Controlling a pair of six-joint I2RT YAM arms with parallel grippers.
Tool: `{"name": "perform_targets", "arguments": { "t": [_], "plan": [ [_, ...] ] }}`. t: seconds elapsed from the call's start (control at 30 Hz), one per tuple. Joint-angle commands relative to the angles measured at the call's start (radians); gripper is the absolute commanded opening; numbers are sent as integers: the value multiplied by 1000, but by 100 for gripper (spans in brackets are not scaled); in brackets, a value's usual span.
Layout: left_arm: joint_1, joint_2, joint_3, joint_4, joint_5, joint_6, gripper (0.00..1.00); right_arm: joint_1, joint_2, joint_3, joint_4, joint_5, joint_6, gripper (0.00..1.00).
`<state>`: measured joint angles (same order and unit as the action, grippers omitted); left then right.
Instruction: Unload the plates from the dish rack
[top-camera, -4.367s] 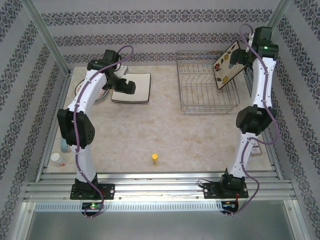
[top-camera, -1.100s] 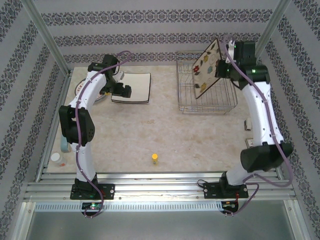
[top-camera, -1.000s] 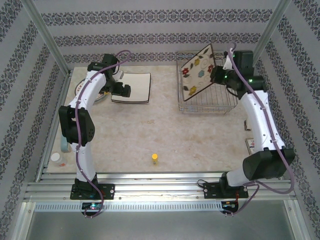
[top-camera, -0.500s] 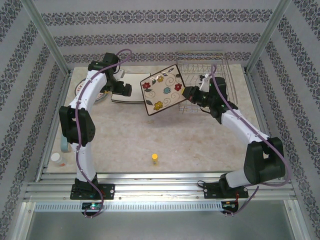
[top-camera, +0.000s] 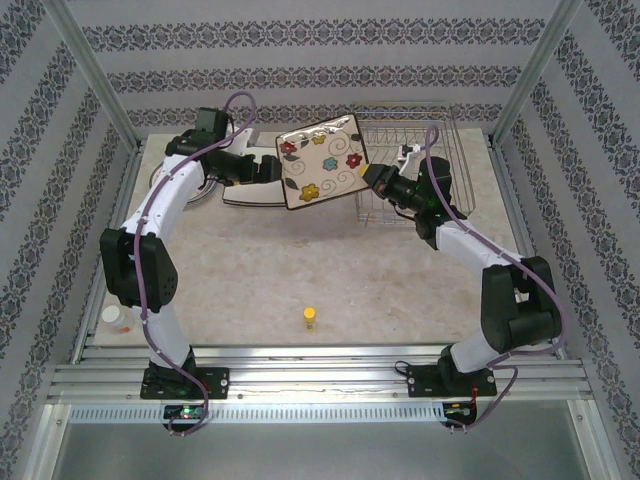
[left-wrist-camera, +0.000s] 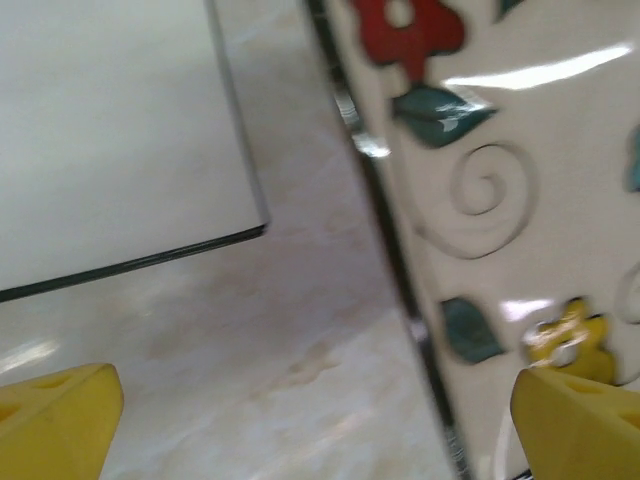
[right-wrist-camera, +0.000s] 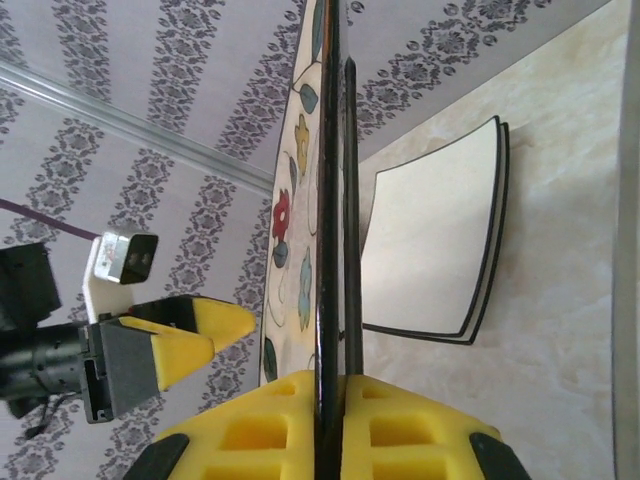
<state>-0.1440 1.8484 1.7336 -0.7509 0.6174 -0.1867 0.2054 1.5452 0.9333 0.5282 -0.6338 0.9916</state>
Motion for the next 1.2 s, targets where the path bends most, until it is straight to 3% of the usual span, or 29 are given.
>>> {"name": "perform_targets", "arguments": {
  "t": [0.0,0.23,0.4,0.53,0.77,0.9,1.0,1.03,1.07,1.17],
  "plan": [
    [-2,-4,-83,295,208,-173,100,0,-2,32,362,-68,102,0],
    [2,18,-143,486,243,-284,95,13,19,55,400,-93,136,0],
    [6,35,-161,582,289,-350,75,17,29,74,389,-107,140,0],
    [7,43,-157,596,309,-364,65,16,47,88,391,-113,148,0],
    [8,47,-151,598,327,-371,28,23,84,109,402,-106,166,0],
    [8,48,-157,615,343,-385,0,29,107,128,399,-106,173,0],
    [8,48,-165,639,349,-401,0,34,117,143,370,-100,166,0],
    [8,48,-173,663,355,-418,0,34,119,149,354,-98,160,8],
    [8,47,-179,684,357,-432,0,32,121,155,336,-98,155,25],
    [13,42,-201,753,344,-485,0,15,118,175,256,-97,134,61]
  ]
}}
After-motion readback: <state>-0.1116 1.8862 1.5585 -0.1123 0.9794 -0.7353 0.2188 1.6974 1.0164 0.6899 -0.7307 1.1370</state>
